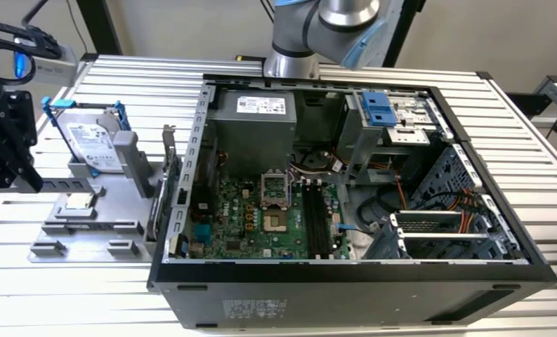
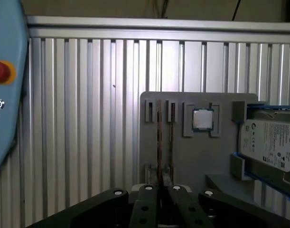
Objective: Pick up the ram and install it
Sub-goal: 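Pick up the ram and move it above insertion slot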
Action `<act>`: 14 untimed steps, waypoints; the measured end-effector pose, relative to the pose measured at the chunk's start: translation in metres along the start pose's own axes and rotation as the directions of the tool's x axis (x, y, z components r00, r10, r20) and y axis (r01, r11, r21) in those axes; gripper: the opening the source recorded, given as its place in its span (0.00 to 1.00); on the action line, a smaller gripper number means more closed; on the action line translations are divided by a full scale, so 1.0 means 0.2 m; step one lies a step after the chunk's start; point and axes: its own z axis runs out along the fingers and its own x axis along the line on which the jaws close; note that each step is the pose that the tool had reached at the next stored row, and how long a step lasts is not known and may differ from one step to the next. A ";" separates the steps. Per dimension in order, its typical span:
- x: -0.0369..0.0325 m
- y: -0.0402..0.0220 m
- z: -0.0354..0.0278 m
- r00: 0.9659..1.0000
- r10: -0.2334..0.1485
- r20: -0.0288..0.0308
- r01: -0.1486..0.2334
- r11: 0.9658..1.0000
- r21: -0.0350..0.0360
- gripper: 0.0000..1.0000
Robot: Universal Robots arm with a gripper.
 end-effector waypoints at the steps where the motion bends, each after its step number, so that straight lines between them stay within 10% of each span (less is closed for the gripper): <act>1: 0.000 0.000 -0.003 1.000 0.000 0.000 0.000 1.000 0.000 0.00; 14: -0.001 0.001 -0.036 1.000 0.000 0.000 0.000 1.000 0.000 0.00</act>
